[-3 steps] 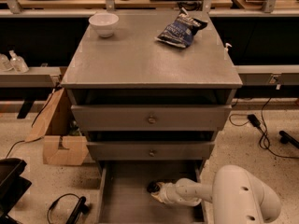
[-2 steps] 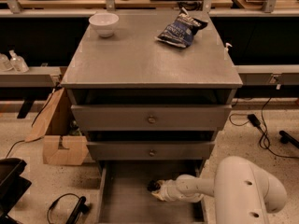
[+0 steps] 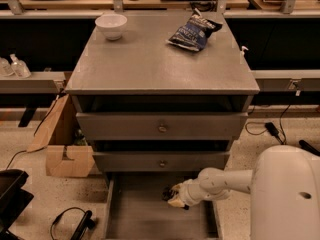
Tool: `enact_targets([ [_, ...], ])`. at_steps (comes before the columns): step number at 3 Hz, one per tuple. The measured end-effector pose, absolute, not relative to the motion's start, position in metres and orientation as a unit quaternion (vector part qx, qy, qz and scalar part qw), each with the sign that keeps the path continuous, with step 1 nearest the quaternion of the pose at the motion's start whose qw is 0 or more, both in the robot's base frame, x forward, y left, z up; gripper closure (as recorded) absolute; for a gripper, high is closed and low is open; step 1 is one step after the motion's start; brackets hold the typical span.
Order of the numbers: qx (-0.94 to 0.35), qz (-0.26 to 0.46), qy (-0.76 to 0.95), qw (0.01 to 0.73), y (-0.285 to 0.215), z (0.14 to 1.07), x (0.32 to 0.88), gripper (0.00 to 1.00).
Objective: Pick rxbar chocolate from bottom drawer and place on counter
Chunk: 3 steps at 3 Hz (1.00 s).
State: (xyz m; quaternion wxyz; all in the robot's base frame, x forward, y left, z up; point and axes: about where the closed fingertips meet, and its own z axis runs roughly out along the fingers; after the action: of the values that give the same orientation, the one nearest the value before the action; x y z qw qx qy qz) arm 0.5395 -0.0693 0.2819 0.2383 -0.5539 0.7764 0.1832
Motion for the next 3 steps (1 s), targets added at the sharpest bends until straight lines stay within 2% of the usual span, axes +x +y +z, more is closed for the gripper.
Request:
enact_targets([
  [2,-0.53,0.171,0.782,0.281,-0.129,0.473,0.543,1.0],
  [3,-0.5,0.132,0.804,0.293,-0.163,0.583,0.547,1.0],
])
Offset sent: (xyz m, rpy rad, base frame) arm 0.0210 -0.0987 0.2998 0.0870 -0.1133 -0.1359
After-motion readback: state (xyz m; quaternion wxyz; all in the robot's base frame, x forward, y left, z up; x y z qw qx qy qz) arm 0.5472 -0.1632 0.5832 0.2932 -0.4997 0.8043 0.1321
